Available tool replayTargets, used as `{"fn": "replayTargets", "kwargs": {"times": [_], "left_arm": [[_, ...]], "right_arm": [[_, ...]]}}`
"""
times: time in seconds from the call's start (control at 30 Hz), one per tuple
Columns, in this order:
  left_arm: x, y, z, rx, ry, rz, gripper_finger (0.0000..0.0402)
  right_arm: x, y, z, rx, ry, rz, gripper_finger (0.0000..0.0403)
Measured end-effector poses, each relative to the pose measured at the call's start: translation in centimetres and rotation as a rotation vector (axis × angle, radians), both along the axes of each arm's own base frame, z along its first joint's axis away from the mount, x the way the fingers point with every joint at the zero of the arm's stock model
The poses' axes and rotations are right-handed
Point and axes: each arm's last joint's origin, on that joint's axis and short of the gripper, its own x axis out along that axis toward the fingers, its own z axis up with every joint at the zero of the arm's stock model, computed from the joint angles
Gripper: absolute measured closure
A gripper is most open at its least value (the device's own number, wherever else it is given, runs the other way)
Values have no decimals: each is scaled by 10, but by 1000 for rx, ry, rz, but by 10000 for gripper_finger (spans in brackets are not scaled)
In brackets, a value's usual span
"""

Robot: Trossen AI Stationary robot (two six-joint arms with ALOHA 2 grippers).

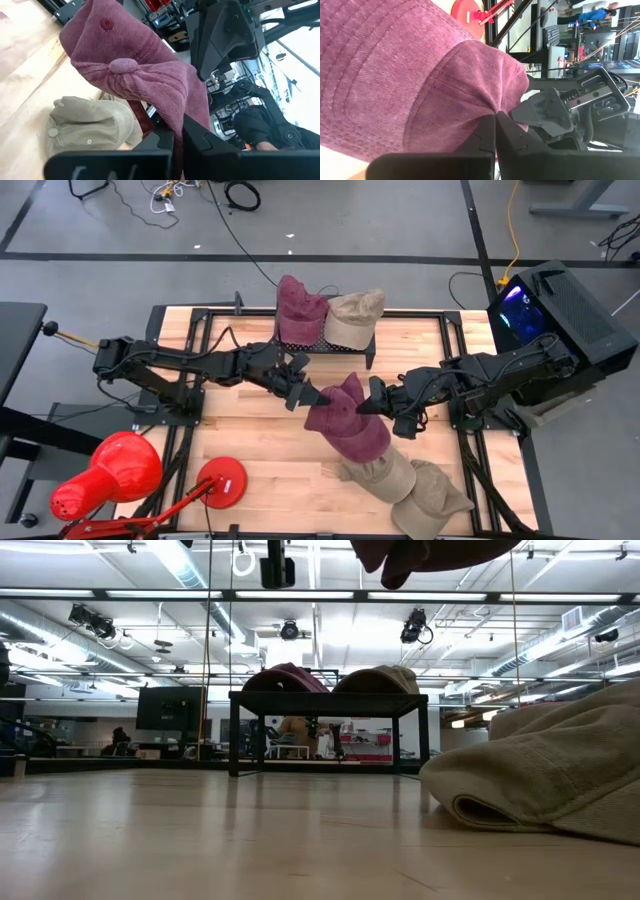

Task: Pick & Place hat
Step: Stack the red cap on top of the red cap on the shelf

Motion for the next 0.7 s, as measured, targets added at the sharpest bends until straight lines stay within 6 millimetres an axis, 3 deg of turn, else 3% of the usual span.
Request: {"fn": "replayTargets", "kwargs": {"times": [0.23,0.7], "left_arm": [[0,0,0,42,-14,-3,396],[-7,2,8,60,-41,-28,397]], "right_arm": [[0,0,0,4,-3,-2,398],[-1,0,11,100,-84,-39,348]]}}
